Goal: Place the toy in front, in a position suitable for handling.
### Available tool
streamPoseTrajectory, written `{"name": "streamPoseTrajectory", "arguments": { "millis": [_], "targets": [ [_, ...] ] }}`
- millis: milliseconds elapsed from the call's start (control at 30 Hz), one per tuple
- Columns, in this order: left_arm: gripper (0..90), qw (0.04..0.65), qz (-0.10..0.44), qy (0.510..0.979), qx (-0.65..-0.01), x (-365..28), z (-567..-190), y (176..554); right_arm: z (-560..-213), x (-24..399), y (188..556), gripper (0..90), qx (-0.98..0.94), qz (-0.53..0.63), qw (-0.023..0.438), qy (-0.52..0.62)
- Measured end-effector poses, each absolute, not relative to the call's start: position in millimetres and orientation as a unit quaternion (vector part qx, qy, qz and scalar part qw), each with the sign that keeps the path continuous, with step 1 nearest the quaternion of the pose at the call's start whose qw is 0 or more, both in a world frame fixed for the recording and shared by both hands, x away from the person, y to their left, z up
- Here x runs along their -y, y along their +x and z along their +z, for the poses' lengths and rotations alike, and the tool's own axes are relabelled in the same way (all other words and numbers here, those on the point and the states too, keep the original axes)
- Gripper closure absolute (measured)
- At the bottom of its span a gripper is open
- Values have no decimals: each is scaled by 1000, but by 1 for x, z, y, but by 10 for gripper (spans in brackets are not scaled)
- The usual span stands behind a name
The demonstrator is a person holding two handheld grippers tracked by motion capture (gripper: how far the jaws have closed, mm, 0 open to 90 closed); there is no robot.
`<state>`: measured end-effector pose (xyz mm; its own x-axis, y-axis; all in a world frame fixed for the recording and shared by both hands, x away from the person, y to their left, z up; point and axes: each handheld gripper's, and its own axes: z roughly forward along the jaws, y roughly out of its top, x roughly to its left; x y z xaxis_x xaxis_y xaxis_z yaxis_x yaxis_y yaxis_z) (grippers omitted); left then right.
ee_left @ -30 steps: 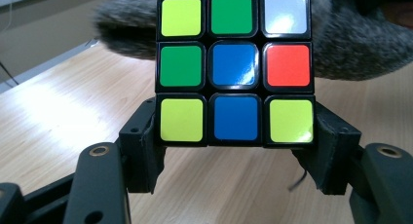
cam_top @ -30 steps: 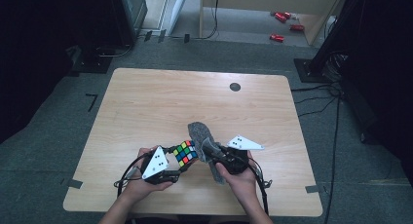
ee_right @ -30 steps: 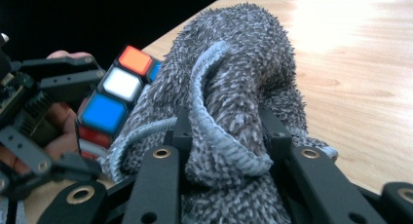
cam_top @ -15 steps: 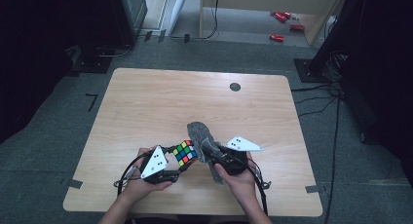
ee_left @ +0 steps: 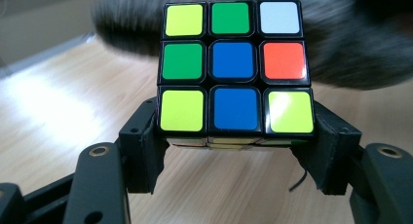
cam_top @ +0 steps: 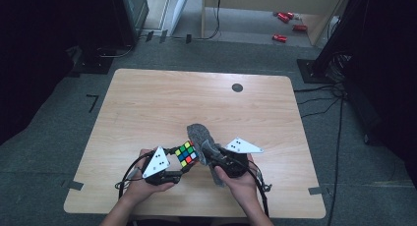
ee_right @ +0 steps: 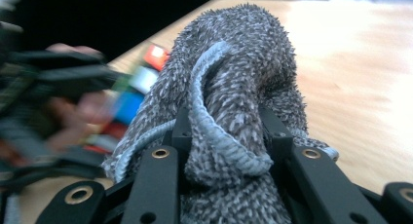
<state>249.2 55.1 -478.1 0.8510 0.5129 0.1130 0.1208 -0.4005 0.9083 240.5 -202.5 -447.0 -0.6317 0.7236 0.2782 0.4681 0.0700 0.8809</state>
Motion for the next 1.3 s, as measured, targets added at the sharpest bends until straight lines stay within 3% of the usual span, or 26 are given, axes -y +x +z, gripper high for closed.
{"name": "streamPoseTrajectory", "arguments": {
  "millis": [133, 367, 600, 833, 1100, 1300],
  "targets": [
    [350, 506, 196, 819, -184, -54, -480, 247, -435, 194, 232, 676, -728, 557, 129, 378],
    [350, 526, 188, 809, -182, -57, -473, 246, -453, 209, 247, 677, -716, 534, 95, 440],
    [350, 512, 197, 816, -182, -55, -475, 245, -432, 195, 232, 679, -723, 559, 120, 388],
    [349, 520, 194, 814, -171, -56, -473, 243, -456, 208, 248, 680, -715, 539, 77, 438],
    [350, 512, 201, 817, -172, -54, -473, 243, -436, 200, 236, 678, -714, 569, 101, 395],
    [348, 531, 188, 808, -172, -53, -469, 244, -468, 214, 253, 678, -719, 525, 40, 454]
  ]
}}
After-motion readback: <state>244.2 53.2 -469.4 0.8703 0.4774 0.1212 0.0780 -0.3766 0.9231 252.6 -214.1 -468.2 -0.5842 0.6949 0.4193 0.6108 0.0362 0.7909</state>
